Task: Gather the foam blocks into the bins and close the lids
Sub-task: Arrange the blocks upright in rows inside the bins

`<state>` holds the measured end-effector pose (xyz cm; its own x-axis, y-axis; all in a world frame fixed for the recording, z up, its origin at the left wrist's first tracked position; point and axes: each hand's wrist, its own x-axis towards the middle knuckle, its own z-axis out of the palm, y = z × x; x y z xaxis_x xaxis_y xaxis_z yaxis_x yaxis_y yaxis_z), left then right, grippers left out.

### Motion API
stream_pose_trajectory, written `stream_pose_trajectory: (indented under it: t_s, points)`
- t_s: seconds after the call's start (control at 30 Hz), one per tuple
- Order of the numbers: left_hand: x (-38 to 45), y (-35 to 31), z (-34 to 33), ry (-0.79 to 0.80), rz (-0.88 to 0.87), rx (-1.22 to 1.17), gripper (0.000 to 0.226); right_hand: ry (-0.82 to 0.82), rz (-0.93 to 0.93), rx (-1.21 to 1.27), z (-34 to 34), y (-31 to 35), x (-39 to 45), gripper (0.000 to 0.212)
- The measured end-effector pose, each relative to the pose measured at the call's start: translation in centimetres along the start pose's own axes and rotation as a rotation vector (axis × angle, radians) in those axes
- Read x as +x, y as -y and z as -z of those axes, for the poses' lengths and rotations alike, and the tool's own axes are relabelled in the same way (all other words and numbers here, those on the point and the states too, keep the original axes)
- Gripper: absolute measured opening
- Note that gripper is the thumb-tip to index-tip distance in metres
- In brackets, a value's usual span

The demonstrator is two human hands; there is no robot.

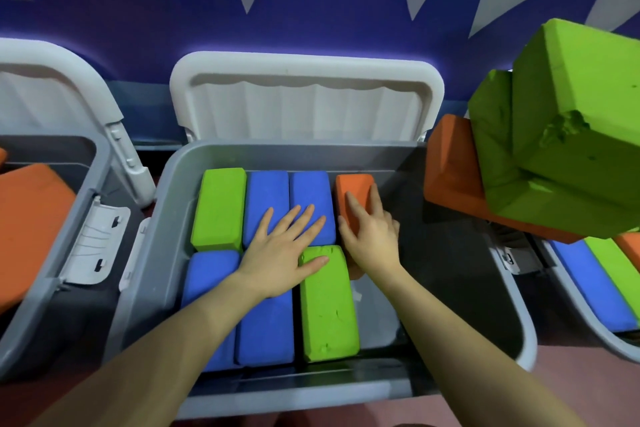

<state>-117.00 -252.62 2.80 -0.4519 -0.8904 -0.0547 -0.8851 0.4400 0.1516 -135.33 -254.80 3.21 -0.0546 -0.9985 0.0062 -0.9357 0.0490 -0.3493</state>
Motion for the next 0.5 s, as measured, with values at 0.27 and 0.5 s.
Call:
stream_pose_trajectory:
  t_s: [0.27,0.5]
  points:
    - [0.2,0.2,-0.2,-0.001,0.016,-0.014,0.098,-0.067,0.012,0.033,-0.7,0.9,1.7,0.049]
    - [0.4,0.3,0.0,0.006,-0.008,-0.009,0.101,-0.024,0.016,-0.105,-0.9,0.7,1.7,0.055]
